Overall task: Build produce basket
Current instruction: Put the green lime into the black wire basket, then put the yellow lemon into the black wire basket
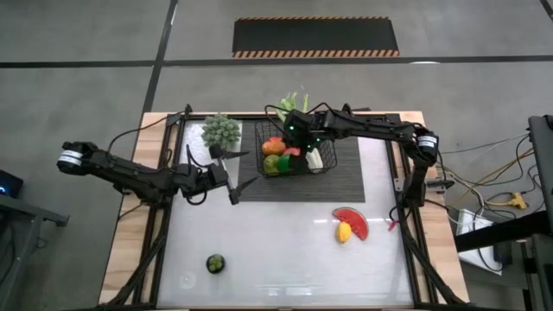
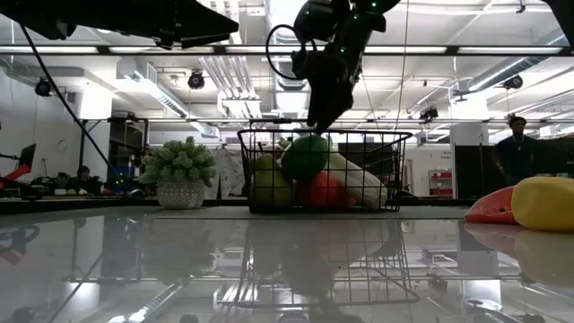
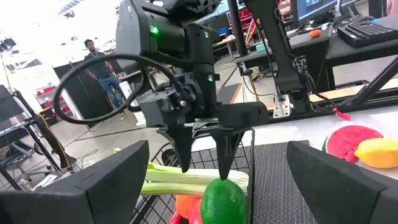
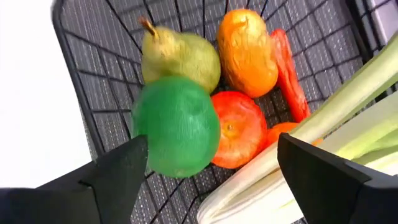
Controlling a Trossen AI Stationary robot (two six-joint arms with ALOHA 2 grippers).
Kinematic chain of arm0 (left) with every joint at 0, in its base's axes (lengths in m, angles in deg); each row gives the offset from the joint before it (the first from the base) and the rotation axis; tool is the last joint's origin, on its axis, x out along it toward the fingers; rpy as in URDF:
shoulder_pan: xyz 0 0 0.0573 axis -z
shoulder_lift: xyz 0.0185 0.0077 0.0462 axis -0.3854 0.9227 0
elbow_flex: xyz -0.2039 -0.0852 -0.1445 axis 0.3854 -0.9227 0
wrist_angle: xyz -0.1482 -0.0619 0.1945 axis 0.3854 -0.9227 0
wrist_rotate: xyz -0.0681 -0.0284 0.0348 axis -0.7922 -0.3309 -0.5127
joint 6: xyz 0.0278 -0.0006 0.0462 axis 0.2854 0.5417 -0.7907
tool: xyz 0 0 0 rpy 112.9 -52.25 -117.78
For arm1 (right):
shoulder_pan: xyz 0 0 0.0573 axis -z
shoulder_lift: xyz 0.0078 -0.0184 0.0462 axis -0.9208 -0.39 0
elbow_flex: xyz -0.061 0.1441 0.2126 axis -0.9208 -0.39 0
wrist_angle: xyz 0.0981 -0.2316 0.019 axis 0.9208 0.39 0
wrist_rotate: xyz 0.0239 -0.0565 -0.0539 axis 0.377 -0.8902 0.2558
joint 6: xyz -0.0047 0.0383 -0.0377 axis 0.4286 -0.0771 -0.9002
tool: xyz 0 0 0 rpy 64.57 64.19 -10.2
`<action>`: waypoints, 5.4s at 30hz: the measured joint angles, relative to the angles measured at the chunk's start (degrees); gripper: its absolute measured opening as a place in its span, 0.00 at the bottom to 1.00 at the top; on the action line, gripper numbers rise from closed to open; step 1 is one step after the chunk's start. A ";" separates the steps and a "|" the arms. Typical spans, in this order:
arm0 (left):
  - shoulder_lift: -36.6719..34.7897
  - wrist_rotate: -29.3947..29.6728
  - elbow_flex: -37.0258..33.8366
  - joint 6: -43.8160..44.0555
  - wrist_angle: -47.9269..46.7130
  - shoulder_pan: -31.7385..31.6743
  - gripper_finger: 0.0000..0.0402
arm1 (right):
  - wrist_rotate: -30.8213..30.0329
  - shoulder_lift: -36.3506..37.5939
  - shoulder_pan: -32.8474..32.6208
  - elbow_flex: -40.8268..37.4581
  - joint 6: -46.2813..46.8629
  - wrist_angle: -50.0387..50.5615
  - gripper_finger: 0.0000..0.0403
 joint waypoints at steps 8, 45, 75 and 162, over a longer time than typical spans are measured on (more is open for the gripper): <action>0.00 -0.02 0.00 -0.02 0.00 0.02 0.90 | 0.00 -0.15 0.02 0.29 -0.70 -2.17 0.76; 0.02 -0.04 0.00 1.07 -0.11 0.09 0.90 | -0.02 -4.14 -0.31 -1.49 -2.02 -3.88 0.04; 0.72 -10.45 0.00 12.20 -1.25 0.48 0.90 | -4.49 16.24 -22.53 -9.22 6.41 -3.08 0.03; 7.39 0.00 0.96 -10.15 18.91 6.67 0.90 | -6.08 8.93 -41.63 -26.46 86.49 -3.58 0.44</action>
